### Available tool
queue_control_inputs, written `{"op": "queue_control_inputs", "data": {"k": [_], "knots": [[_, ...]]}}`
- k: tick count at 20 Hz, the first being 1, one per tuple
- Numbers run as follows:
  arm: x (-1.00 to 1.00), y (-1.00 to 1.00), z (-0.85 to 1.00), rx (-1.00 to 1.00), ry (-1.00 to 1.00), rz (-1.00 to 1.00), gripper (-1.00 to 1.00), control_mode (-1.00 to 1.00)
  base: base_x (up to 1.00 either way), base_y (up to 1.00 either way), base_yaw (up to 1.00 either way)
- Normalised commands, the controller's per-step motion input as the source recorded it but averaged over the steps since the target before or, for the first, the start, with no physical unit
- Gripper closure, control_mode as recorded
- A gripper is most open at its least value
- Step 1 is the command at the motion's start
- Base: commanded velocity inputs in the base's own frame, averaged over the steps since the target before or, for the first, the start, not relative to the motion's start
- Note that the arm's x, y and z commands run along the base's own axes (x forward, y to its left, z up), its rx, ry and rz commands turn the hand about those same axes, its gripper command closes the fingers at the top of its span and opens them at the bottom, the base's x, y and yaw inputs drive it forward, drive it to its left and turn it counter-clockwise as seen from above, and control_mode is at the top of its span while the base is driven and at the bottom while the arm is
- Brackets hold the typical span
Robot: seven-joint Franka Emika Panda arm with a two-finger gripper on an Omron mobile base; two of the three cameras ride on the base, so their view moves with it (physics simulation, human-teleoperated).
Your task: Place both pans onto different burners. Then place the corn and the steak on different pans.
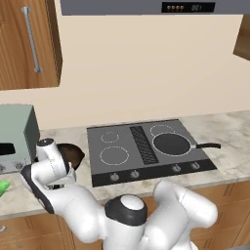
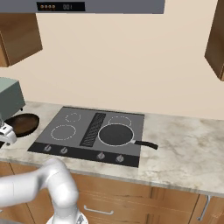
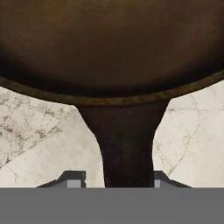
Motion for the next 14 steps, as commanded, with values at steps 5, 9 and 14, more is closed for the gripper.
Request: {"op": "queue_control_inputs", "data": {"k": [5,9,14], "knots": [[-0.02,-0.01,0.08,0.0,-0.01,0.0,1.0,-1.0,0.0,0.0,0.0],[-0.06,-0.04,0.31,0.0,-0.06,0.0,1.0,-1.0,0.0,0.0,0.0],[-0.15,-0.1,0.42,0.0,-0.1,0.0,1.0,-1.0,0.0,0.0,0.0]]}}
